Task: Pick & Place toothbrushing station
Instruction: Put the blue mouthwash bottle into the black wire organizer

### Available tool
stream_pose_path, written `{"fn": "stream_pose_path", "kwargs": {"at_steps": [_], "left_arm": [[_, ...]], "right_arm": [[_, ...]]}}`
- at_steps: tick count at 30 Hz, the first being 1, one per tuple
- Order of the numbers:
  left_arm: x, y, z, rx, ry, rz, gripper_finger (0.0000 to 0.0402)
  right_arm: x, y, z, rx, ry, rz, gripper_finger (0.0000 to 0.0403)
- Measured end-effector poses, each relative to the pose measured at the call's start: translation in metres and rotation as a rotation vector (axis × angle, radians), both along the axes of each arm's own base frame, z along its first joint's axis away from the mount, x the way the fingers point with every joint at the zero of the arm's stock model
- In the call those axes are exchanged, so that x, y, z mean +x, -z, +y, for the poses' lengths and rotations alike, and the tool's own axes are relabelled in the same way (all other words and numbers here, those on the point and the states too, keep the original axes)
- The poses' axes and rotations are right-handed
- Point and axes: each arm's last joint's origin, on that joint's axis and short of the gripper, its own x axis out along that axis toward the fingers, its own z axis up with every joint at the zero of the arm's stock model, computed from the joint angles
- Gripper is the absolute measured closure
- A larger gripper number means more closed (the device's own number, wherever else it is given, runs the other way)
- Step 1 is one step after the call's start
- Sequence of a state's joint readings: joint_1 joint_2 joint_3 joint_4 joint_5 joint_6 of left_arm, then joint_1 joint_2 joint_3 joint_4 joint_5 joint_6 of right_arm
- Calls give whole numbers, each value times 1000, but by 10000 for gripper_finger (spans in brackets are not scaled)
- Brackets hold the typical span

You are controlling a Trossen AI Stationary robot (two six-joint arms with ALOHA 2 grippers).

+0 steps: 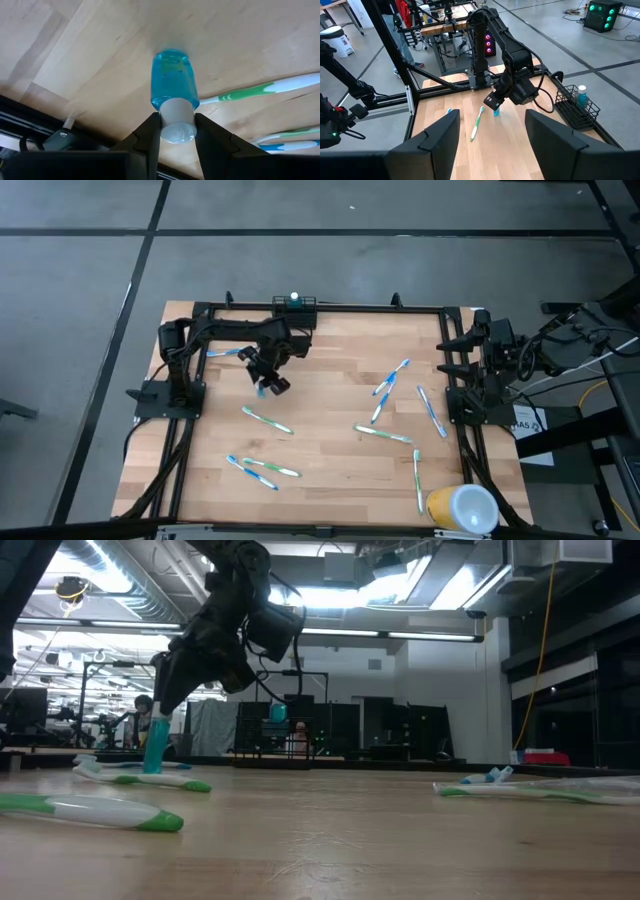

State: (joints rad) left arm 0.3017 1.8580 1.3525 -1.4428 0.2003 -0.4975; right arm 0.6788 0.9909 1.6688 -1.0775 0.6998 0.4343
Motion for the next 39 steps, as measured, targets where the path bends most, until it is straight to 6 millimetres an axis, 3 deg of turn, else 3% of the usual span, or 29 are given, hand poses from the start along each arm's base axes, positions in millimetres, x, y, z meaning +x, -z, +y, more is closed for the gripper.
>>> {"fn": "stream_pose_path", "kwargs": {"at_steps": [9, 18, 24, 28, 32, 39], "left_arm": [[0, -11, -11, 91, 34, -13, 311], [10, -79, -10, 299, -71, -231, 311], [14, -126, 39, 338, -242, -388, 311], [2, -150, 80, 419, -335, -389, 311], [-2, -148, 116, 400, -415, -371, 311], [8, -123, 151, 334, -475, -346, 311]], "right_arm": [[0, 0, 0, 8, 3, -1, 175], [0, 0, -1, 8, 30, -7, 175], [-4, -1, -5, -13, 63, -25, 175], [-4, -2, -5, -19, 63, -26, 175], [-4, -2, -5, -35, 59, -25, 175], [-4, -2, -5, -38, 56, -24, 175]]}}
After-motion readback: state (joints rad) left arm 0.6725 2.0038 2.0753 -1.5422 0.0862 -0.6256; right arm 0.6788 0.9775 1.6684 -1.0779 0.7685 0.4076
